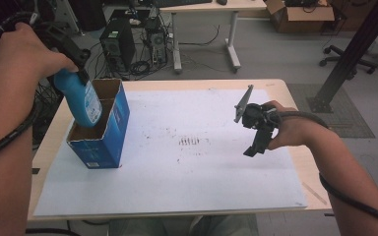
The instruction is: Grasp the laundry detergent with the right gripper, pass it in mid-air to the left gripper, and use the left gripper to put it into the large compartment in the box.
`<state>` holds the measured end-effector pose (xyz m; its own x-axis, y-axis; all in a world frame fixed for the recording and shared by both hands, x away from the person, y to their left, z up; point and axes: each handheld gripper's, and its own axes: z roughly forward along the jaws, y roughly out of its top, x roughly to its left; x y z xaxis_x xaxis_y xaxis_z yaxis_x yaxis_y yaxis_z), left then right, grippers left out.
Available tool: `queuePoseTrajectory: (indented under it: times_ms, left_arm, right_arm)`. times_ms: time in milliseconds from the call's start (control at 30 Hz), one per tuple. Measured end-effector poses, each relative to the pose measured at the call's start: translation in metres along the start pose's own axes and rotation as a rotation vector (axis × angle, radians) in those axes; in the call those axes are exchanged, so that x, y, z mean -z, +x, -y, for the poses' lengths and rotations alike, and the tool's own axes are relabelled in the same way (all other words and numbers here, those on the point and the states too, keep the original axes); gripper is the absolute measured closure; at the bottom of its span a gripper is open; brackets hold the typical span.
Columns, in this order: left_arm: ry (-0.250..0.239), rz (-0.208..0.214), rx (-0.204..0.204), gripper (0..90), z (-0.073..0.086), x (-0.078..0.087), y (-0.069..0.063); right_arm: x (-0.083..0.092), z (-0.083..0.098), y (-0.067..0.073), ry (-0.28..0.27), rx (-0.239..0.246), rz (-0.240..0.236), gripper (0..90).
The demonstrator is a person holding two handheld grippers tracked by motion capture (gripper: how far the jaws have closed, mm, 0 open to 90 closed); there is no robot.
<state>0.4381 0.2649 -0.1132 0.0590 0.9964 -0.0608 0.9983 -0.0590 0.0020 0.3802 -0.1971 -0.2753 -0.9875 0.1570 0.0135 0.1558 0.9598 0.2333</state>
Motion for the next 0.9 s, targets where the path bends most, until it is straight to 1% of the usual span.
queuePoseTrajectory:
  times_ms: [300, 333, 600, 633, 767, 800, 900]
  left_arm:
    - [0.011, 0.008, 0.008, 38.0, -0.001, -0.014, 0.006]
    - [0.012, 0.009, 0.006, 37.9, -0.001, -0.017, 0.007]
    - [0.014, 0.01, 0.009, 38.0, -0.002, -0.024, 0.009]
    - [0.014, 0.009, 0.012, 37.9, -0.002, -0.026, 0.009]
    - [0.015, 0.009, 0.016, 37.9, -0.003, -0.032, 0.01]
    - [0.016, 0.01, 0.018, 38.0, -0.003, -0.033, 0.011]
    - [0.016, 0.01, 0.016, 37.9, -0.003, -0.038, 0.01]
  right_arm:
    - [0.0, 0.0, 0.0, 0.01, 0.001, -0.004, 0.4]
    - [0.001, -0.001, 0.0, 0.008, 0.003, 0.002, 0.3]
    - [0.003, 0.0, 0.001, 0.014, -0.004, 0.004, 0.2]
    - [0.002, 0.0, 0.001, 0.012, 0.002, 0.007, 0.2]
    - [0.002, 0.001, 0.002, 0.016, -0.008, 0.005, 0.3]
    - [0.002, 0.001, 0.001, 0.009, 0.003, 0.008, 0.3]
    - [0.002, 0.002, 0.001, 0.01, -0.003, 0.008, 0.2]
